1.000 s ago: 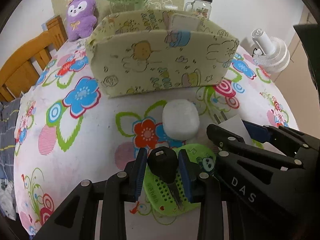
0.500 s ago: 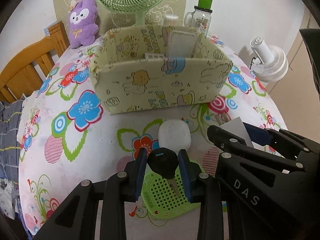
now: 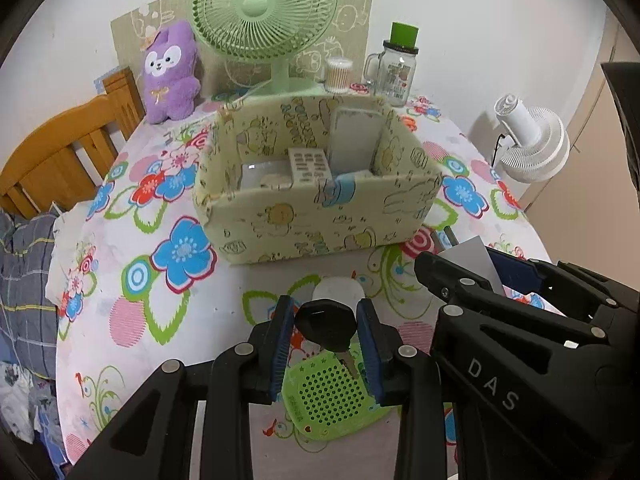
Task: Organize rigid objects
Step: 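Carry the key and white block over the fabric box with both tools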
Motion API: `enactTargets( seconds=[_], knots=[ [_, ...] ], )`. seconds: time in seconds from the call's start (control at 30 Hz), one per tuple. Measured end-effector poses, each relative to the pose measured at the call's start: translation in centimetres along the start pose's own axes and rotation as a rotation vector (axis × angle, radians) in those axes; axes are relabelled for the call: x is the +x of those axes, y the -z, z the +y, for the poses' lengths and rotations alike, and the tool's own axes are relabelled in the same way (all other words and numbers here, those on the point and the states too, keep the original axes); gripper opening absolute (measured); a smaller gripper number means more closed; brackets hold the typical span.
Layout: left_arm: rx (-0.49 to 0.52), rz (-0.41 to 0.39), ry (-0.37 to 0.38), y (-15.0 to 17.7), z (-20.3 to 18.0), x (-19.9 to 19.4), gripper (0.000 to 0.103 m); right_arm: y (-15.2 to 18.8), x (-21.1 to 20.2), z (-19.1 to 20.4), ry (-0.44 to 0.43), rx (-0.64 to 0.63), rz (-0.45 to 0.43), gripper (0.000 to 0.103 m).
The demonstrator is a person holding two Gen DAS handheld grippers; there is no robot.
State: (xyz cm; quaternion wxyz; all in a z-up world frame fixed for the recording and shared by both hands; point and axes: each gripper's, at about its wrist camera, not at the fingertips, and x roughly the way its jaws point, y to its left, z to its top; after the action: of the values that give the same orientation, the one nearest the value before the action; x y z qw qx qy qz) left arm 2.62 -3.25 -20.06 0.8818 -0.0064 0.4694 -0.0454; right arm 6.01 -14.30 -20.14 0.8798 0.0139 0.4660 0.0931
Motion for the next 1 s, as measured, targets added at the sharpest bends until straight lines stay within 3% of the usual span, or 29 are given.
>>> enactTargets(
  seconds=[1.0],
  knots=[
    [0.026,-0.114,-0.017,-5.9,-1.0,-5.0,0.032,-6.1,-6.0,0.7,0.001,-0.038,-0.138,0.047]
  ],
)
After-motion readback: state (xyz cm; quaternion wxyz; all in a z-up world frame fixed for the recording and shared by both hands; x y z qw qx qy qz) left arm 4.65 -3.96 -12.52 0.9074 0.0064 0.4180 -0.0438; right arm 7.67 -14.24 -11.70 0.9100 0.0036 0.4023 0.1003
